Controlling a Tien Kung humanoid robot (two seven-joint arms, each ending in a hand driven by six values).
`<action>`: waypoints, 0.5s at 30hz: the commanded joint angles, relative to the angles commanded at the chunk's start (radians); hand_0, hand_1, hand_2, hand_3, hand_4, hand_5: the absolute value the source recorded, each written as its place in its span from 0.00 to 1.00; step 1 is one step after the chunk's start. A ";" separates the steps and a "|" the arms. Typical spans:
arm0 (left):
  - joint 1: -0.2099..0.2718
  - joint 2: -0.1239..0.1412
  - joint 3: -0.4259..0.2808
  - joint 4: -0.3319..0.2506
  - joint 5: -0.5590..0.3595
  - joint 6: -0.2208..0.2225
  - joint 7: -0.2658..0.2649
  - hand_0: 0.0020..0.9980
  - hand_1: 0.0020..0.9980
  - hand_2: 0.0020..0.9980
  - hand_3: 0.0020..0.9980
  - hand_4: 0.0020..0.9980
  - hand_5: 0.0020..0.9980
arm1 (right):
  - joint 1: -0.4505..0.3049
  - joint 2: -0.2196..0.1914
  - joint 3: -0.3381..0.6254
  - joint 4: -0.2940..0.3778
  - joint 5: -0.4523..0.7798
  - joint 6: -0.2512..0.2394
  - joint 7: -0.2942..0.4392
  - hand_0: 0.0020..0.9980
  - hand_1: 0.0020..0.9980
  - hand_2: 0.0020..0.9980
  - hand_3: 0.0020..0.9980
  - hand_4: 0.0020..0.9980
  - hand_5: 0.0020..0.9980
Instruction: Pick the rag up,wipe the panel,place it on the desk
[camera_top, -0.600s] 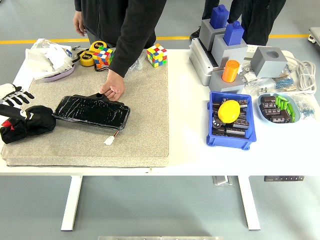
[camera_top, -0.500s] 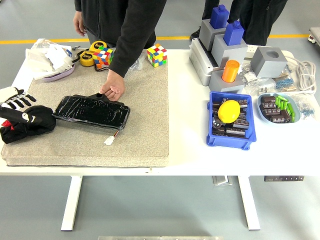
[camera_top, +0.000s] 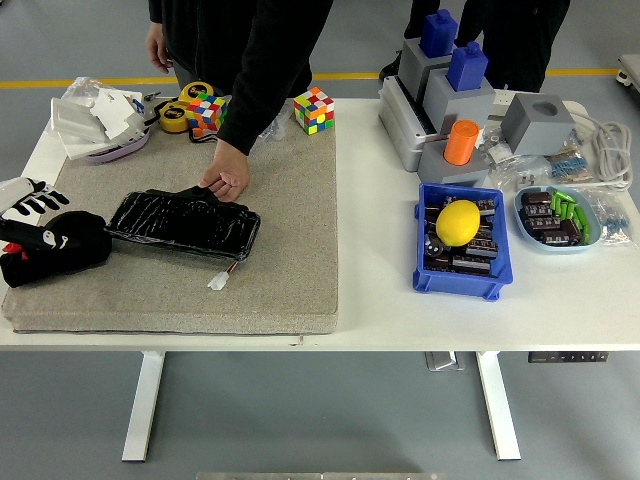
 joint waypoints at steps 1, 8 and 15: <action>0.001 -0.002 0.001 0.002 0.003 0.003 -0.004 0.67 0.74 0.76 0.77 1.00 0.38 | 0.000 0.000 0.000 0.000 0.000 0.000 0.000 0.72 0.69 0.68 0.58 1.00 0.51; -0.002 -0.015 0.024 0.026 0.009 0.012 -0.013 0.68 0.74 0.76 0.78 1.00 0.36 | 0.002 -0.001 0.000 0.000 0.002 0.001 0.001 0.72 0.69 0.68 0.59 1.00 0.51; 0.001 -0.032 0.038 0.055 0.014 0.025 -0.027 0.67 0.74 0.76 0.78 1.00 0.27 | 0.003 -0.003 0.001 0.001 0.003 0.002 0.002 0.72 0.69 0.68 0.59 1.00 0.51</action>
